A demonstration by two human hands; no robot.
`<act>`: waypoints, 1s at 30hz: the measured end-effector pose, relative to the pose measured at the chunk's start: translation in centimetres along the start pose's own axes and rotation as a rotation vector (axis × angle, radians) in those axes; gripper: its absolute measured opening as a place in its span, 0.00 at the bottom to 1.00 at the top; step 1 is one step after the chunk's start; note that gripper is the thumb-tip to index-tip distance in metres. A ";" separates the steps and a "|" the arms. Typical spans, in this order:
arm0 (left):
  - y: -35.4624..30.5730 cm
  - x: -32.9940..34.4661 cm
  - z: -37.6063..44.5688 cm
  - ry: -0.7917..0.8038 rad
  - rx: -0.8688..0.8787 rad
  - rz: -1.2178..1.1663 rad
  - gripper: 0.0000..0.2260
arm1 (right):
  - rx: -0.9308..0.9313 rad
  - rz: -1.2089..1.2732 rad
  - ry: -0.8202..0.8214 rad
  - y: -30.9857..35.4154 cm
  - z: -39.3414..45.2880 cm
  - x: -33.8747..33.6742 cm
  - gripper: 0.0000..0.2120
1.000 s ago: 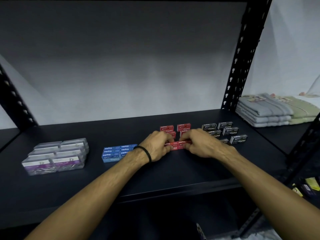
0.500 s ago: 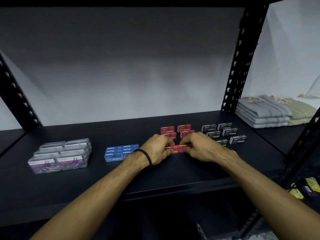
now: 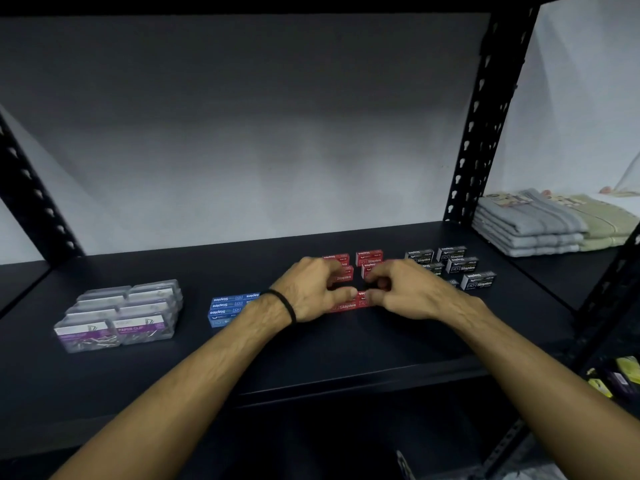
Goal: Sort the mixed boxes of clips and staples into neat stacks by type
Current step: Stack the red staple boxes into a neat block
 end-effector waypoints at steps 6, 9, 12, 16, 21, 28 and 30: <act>1.3 -1.3 2.6 -0.002 -0.053 -0.006 0.15 | -0.008 0.035 -0.233 -0.6 1.7 -2.0 0.13; 1.8 -0.7 3.6 0.044 -0.064 0.000 0.14 | 0.006 -0.070 -0.169 -0.8 2.7 -2.0 0.13; 2.0 -0.1 4.3 0.055 -0.068 0.008 0.14 | 0.006 -0.173 -0.095 -0.6 3.3 -1.7 0.13; 2.1 0.2 5.0 0.038 -0.049 0.036 0.11 | 0.021 -0.167 -0.014 -0.7 3.8 -1.1 0.13; 2.2 0.7 5.3 0.070 -0.032 0.029 0.07 | 0.005 -0.113 0.018 -0.8 4.1 -0.8 0.13; 2.1 1.5 5.3 0.102 -0.021 -0.029 0.07 | -0.030 -0.023 0.035 -0.6 4.2 -0.3 0.13; 2.1 1.6 5.3 0.109 -0.016 -0.042 0.08 | -0.037 -0.008 0.031 -0.6 4.2 -0.3 0.12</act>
Point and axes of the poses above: each hand's wrist, its own z-axis towards the middle knuckle, its own x-axis out of the palm, y = z × x, the point moved 4 cm from there along z, towards the middle knuckle, and after that the axes turned 1 degree about z, right-handed, at the moved point
